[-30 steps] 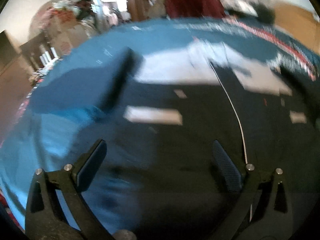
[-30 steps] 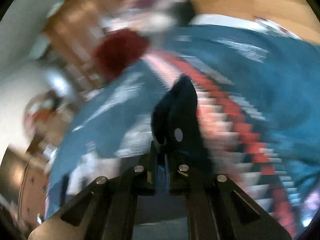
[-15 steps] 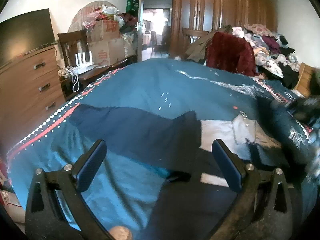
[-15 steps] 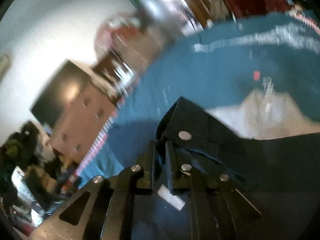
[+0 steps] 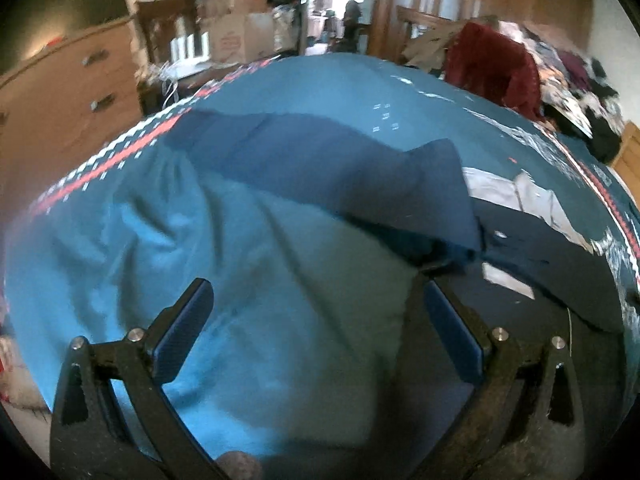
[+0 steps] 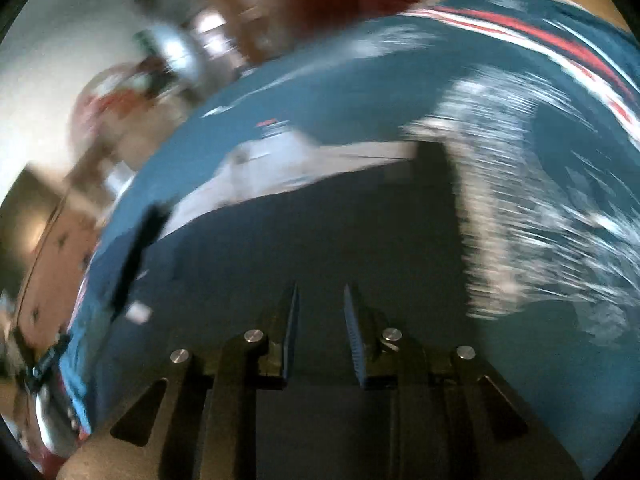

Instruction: Fold large clothes

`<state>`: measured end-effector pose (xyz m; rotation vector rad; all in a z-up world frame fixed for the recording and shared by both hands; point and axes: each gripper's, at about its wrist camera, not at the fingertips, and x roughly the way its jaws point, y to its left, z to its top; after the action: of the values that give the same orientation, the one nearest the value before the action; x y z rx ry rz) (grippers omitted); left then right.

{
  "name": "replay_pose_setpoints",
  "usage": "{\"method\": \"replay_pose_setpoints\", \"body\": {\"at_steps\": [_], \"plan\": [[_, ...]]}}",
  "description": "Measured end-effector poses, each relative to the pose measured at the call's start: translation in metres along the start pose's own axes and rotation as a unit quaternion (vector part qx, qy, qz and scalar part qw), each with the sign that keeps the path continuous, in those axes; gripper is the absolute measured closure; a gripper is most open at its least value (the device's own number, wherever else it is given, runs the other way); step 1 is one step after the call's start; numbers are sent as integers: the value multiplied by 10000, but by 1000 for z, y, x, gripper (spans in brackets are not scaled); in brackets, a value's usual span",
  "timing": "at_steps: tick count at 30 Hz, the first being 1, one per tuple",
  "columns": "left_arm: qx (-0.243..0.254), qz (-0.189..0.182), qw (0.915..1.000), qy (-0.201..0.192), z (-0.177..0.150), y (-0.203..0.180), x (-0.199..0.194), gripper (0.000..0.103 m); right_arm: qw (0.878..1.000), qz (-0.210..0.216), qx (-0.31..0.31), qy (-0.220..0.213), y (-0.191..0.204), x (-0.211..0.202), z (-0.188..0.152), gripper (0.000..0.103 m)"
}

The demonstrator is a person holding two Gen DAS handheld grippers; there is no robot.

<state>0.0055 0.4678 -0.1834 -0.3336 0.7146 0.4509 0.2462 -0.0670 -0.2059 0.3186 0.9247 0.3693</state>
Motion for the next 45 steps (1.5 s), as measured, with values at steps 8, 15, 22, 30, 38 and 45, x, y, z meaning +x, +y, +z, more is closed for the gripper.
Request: {"method": "replay_pose_setpoints", "body": {"at_steps": [8, 15, 22, 30, 38, 45], "plan": [[-552, 302, 9980, 9, 8, 45, -1, 0, 9926, 364, 1125, 287, -86, 15, 1, 60], [-481, 484, 9975, 171, 5, 56, 8, 0, 9926, -162, 1154, 342, -92, 24, -11, 103], [-508, 412, 9962, 572, 8, 78, 33, 0, 9974, -163, 701, -63, -78, -18, -19, 89], [-394, 737, 9945, 624, 29, 103, 67, 0, 9995, -25, -325, -41, 11, -53, -57, 82], [-239, 725, 9885, 1306, 20, 103, 87, 0, 9903, 378, -1133, 704, 90, 17, -109, 61], [-1174, -568, 9897, 592, 81, 147, 65, 3, 9903, 571, -1014, 764, 77, 32, -123, 58]]}}
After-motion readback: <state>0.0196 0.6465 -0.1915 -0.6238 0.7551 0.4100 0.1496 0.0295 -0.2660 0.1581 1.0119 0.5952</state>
